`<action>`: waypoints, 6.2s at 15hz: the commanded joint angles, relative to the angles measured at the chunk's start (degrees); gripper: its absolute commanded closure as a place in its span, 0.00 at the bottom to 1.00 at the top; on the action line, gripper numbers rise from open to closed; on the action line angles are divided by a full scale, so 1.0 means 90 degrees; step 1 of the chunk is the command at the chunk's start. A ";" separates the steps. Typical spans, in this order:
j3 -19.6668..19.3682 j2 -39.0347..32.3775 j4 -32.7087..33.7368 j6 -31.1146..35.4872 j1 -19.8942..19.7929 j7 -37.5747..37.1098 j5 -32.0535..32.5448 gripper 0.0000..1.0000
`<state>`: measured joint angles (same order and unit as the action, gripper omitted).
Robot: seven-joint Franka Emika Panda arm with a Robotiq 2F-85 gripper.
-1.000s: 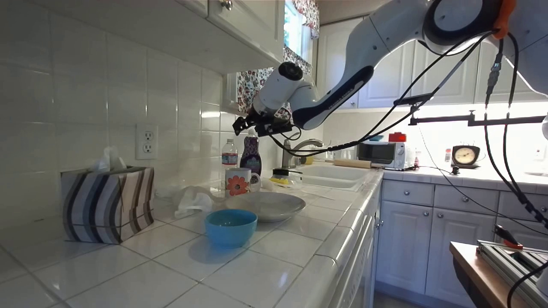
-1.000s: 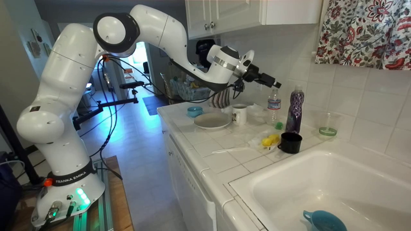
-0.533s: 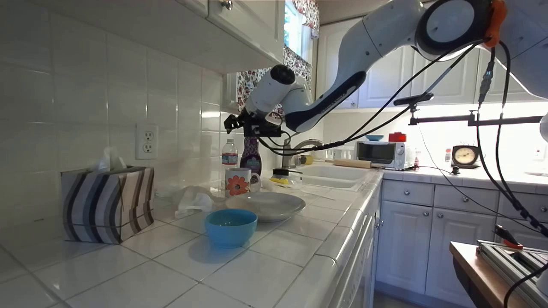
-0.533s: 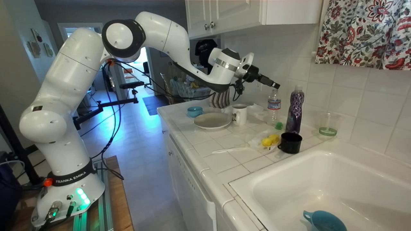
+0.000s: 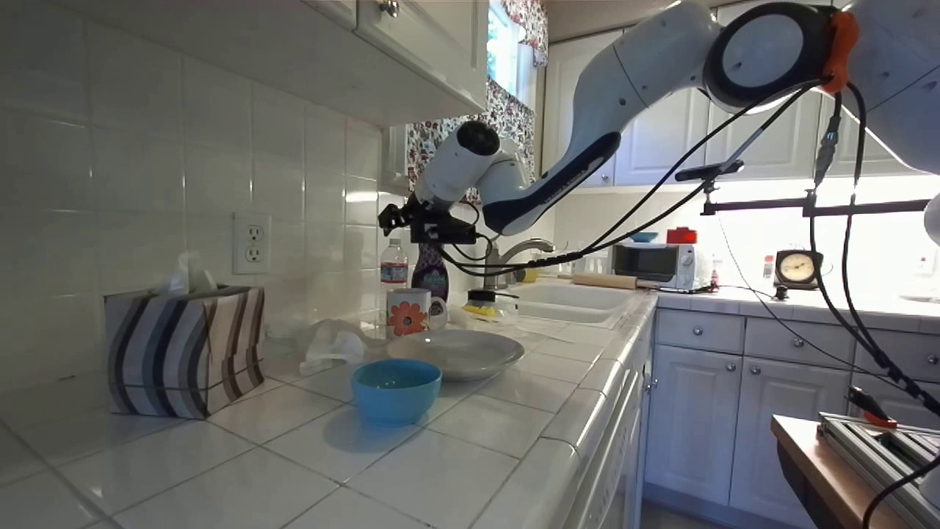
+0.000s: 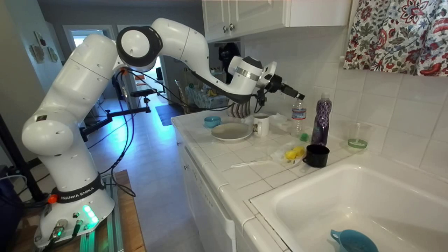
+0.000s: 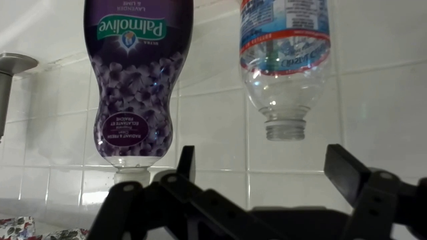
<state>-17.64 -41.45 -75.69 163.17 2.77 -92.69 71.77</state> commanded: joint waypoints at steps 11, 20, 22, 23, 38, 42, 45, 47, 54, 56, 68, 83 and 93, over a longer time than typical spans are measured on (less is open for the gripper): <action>-0.0326 -0.0693 0.0911 -0.0151 0.0194 -0.0163 0.0332 0.00; -0.0697 -0.1017 0.1151 -0.0333 0.0566 -0.0107 0.0442 0.00; -0.0771 -0.1018 0.1116 -0.0339 0.0618 -0.0139 0.0444 0.00; -0.0815 -0.1009 0.1089 -0.0356 0.0647 -0.0164 0.0453 0.00; -0.1307 -0.1005 0.0750 -0.0586 0.1165 -0.0583 0.0473 0.00; -0.1456 -0.0909 0.0493 -0.0880 0.1403 -0.0814 0.0420 0.00; -0.1364 -0.1023 0.0687 -0.0781 0.1287 -0.0551 0.0250 0.00; -0.1386 -0.1023 0.0667 -0.0784 0.1301 -0.0574 0.0250 0.00; -0.1591 -0.1097 0.0743 -0.0698 0.1391 -0.0727 0.0499 0.00; -0.1633 -0.1110 0.0740 -0.0734 0.1429 -0.0769 0.0549 0.00; -0.1839 -0.1137 0.0678 -0.0767 0.1530 -0.0997 0.0570 0.25; -0.1923 -0.1267 0.0775 -0.0753 0.1629 -0.0978 0.0593 0.89; -0.2190 -0.0944 0.0451 -0.0551 0.2024 -0.1195 0.0879 0.89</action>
<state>-35.08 -51.96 -69.56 156.94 18.22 -99.52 75.85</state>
